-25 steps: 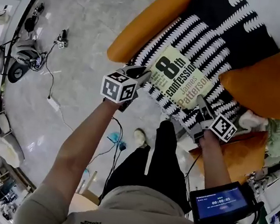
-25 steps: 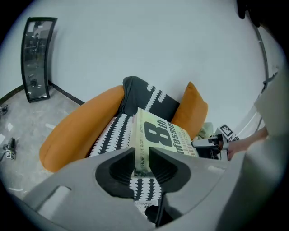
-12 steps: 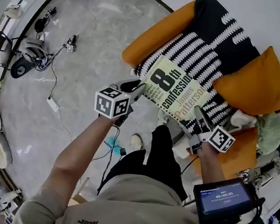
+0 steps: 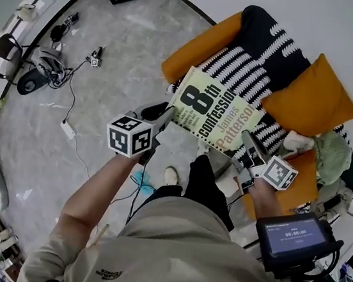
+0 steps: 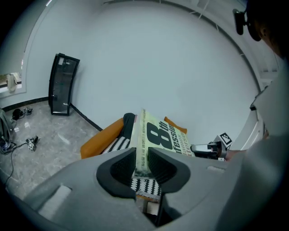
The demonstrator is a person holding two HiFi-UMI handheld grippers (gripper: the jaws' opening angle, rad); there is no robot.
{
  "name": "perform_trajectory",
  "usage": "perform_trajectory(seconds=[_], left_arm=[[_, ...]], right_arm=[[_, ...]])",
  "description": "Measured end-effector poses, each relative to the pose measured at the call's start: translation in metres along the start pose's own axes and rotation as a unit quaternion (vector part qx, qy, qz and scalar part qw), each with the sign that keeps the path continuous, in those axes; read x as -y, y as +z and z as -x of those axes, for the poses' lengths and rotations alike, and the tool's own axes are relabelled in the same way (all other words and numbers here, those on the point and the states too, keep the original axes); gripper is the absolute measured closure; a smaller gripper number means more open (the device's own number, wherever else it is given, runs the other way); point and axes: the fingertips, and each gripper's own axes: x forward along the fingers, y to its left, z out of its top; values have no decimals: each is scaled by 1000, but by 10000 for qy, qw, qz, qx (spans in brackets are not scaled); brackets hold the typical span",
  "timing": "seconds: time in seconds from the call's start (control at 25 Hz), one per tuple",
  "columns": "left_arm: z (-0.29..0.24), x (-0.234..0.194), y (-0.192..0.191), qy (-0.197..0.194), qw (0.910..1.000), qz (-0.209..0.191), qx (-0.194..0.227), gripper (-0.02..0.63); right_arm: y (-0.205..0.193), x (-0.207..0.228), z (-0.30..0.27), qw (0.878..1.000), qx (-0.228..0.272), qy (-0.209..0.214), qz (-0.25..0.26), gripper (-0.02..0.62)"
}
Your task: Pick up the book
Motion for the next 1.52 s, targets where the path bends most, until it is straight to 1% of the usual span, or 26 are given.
perform_trajectory(seconds=[0.16, 0.24, 0.4, 0.48, 0.88, 1.08, 1.52], left_arm=[[12, 0, 2, -35, 9998, 123, 145, 520], [42, 7, -4, -50, 9996, 163, 224, 522], [127, 36, -27, -117, 9982, 90, 580, 522], [146, 42, -31, -94, 9979, 86, 630, 522], [163, 45, -31, -27, 9973, 118, 720, 523], [168, 46, -35, -48, 9976, 154, 676, 523], [175, 52, -30, -68, 9977, 140, 665, 523]], right_arm=[[4, -11, 0, 9999, -4, 49, 105, 503], [-10, -35, 13, 9998, 0, 81, 201, 504], [-56, -98, 61, 9981, 134, 226, 559, 505], [-63, -113, 70, 9974, 126, 303, 643, 505], [-65, -125, 71, 9959, 101, 459, 776, 506], [-65, -132, 74, 9951, 128, 507, 845, 506], [-67, -139, 81, 9947, 44, 487, 908, 506]])
